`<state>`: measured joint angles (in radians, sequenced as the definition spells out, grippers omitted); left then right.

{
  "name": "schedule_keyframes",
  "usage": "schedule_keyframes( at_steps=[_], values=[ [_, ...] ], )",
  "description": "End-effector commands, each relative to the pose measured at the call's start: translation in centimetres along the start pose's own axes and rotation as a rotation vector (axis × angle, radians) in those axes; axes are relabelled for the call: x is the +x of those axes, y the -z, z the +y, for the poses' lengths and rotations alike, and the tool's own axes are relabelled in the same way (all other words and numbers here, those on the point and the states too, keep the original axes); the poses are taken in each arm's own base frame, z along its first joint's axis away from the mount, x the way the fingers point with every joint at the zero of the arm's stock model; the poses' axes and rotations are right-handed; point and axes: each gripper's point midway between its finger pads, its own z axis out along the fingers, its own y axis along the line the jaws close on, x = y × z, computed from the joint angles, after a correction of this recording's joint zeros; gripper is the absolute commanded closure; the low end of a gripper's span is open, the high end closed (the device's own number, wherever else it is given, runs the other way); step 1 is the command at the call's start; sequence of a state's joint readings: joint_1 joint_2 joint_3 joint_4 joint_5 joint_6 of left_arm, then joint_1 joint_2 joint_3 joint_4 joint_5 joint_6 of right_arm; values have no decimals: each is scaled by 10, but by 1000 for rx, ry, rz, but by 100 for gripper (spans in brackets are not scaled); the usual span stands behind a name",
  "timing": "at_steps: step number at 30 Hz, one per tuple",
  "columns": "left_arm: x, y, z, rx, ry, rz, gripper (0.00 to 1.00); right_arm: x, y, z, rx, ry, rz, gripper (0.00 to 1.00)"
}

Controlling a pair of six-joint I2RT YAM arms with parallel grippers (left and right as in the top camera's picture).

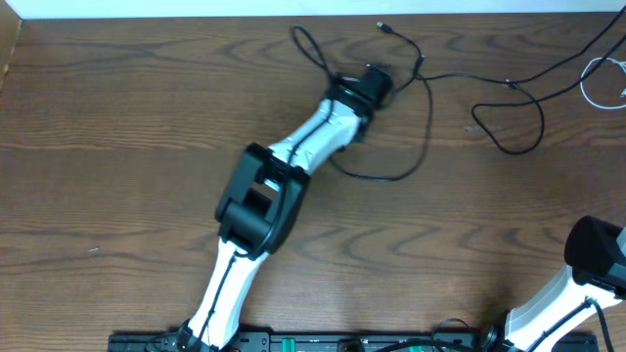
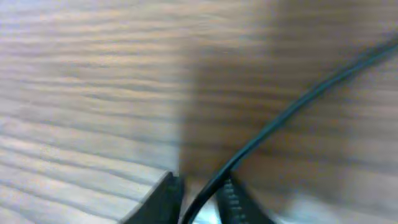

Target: Untangle cables

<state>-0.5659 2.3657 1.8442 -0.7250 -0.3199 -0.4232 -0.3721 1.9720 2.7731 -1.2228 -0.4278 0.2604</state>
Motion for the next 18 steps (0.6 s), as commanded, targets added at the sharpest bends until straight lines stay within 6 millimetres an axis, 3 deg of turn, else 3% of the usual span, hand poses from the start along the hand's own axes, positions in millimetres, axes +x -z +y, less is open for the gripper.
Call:
schedule_keyframes(
  at_steps=[1,6,10,14,18],
  values=[
    [48,-56,35,-63,3,192,92,-5,6,-4,32,42,-22,99],
    [35,-67,78,-15,136,246,92,-7,10,-25,128,28,-33,99],
    [29,-68,126,-43,217,273,93,-12,22,-63,265,-36,-59,99],
    [35,-74,172,-80,281,327,93,-21,43,-107,409,-84,-105,99],
    [42,-78,204,-104,342,367,92,-28,59,-137,491,-108,-136,99]
  ],
)
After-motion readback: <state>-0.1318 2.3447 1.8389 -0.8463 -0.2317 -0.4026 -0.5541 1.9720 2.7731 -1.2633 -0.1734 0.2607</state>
